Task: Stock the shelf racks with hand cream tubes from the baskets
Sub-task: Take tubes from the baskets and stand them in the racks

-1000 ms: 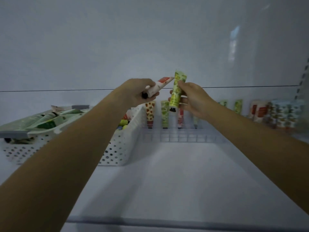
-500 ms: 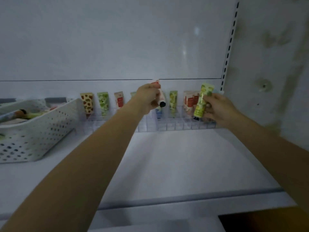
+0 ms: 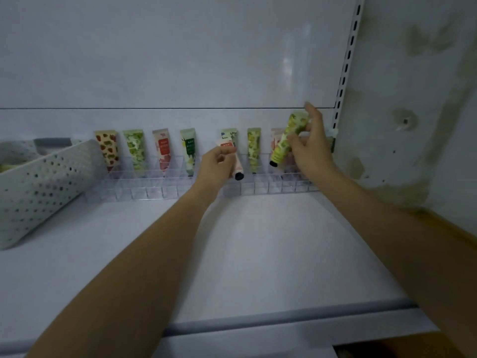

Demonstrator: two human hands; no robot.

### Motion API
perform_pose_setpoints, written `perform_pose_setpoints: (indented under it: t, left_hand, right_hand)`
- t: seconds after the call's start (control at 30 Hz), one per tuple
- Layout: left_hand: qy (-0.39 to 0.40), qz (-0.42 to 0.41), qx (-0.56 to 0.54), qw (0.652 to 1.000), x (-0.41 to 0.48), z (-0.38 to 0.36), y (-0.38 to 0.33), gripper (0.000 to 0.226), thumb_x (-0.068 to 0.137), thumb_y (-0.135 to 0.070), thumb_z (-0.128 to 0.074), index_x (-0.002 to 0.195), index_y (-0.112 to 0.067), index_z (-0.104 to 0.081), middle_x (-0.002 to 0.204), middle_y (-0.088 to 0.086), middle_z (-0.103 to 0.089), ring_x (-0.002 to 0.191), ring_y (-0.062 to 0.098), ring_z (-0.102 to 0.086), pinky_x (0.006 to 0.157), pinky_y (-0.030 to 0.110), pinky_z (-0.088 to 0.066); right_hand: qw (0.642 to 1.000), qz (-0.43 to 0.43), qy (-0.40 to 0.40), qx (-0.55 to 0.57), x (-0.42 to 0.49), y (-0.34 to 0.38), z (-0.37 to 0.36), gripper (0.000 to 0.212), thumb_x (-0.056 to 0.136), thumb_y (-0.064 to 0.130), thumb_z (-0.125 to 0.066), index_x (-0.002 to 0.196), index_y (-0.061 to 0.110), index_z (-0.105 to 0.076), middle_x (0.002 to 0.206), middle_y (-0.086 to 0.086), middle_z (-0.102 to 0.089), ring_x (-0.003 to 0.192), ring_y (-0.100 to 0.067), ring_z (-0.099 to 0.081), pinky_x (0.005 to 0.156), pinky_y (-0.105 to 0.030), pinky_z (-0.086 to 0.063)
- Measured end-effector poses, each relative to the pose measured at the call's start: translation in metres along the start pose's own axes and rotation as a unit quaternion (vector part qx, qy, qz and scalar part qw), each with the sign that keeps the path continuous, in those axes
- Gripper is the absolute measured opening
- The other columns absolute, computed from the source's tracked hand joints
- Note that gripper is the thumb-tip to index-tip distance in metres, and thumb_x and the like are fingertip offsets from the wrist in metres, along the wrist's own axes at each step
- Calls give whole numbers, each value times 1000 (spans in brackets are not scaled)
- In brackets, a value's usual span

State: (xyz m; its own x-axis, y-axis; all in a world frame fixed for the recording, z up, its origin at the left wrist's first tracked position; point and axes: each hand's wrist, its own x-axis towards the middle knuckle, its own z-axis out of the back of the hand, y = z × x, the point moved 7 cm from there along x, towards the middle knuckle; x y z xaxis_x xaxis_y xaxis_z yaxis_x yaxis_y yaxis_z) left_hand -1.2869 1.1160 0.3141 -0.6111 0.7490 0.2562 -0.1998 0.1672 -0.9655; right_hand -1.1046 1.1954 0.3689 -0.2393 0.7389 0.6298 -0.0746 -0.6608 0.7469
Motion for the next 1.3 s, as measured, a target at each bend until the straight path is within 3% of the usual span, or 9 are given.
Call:
perform_pose_setpoints:
  t: [0.2, 0.3, 0.47, 0.67, 0.77, 0.87, 1.07, 1.17, 1.3]
  left_hand:
    - [3, 16, -26, 1000, 6, 0, 6, 23, 95, -6, -45, 114, -5, -57, 106, 12, -55, 88, 21, -54, 71, 26, -51]
    - [5, 21, -34, 999, 8, -1, 8, 23, 94, -5, -45, 114, -5, -58, 104, 11, -55, 77, 16, -54, 69, 25, -51]
    - [7, 29, -46, 998, 10, 0, 7, 23, 94, -4, -45, 112, -6, -58, 103, 10, -54, 76, 16, -53, 71, 27, -52]
    - [8, 35, -54, 998, 9, -1, 6, 24, 93, -3, -45, 113, -5, -58, 102, 10, -53, 71, 13, -52, 70, 27, -52]
    - [9, 39, -58, 997, 8, -1, 6, 24, 94, -3, -45, 114, -5, -58, 102, 10, -53, 71, 13, -52, 70, 27, -52]
    - [10, 41, -67, 997, 6, 0, 5, 21, 94, -3, -45, 109, -8, -59, 104, 11, -53, 79, 19, -55, 71, 28, -53]
    - [7, -42, -36, 998, -2, -2, -8, 15, 92, -3, -48, 101, -12, -55, 101, 9, -53, 76, 14, -55, 67, 25, -53]
    - [-10, -125, -7, 992, -9, -8, -30, 22, 91, 0, -48, 110, -8, -55, 92, -5, -49, 79, 7, -54, 69, 22, -54]
    - [7, -170, 48, 984, -6, -26, -55, 27, 89, 0, -49, 114, -5, -56, 90, -10, -49, 90, 18, -57, 85, 33, -53]
  right_hand:
    - [971, 133, 50, -190, 21, 12, -47, 44, 92, 5, -46, 133, 16, -39, 119, -13, -51, 98, -31, -54, 91, -46, -43]
    - [948, 138, 90, -272, 35, 8, -54, 40, 92, 6, -45, 132, 14, -40, 116, -12, -56, 108, -29, -49, 104, -39, -29]
    - [923, 100, 147, -342, 54, -14, -54, 38, 90, 8, -48, 127, 15, -46, 106, -18, -58, 110, -33, -46, 94, -32, -33]
    - [851, 166, 146, -477, 45, -11, -65, 52, 90, 7, -47, 141, 16, -38, 141, -19, -32, 129, -34, -27, 110, -37, -12]
    - [819, 143, 194, -520, 37, -20, -61, 57, 96, 16, -42, 148, 15, -19, 151, -20, -12, 140, -33, -10, 114, -42, 0]
    - [832, 175, 197, -488, 25, -10, -54, 59, 98, 19, -39, 148, 9, -11, 153, -20, -7, 142, -32, -8, 115, -39, 1]
    - [850, 184, 246, -428, -28, -8, -35, 51, 92, 27, -46, 136, 2, -42, 135, -23, -39, 124, -38, -37, 104, -47, -33]
    - [845, 110, 279, -442, -58, -29, -23, 55, 96, 37, -41, 145, 14, -27, 147, -12, -25, 134, -28, -23, 111, -36, -21]
    - [870, 28, 295, -393, -73, -44, -15, 56, 98, 36, -37, 148, 21, -17, 154, -5, -14, 141, -23, -7, 114, -32, -11]
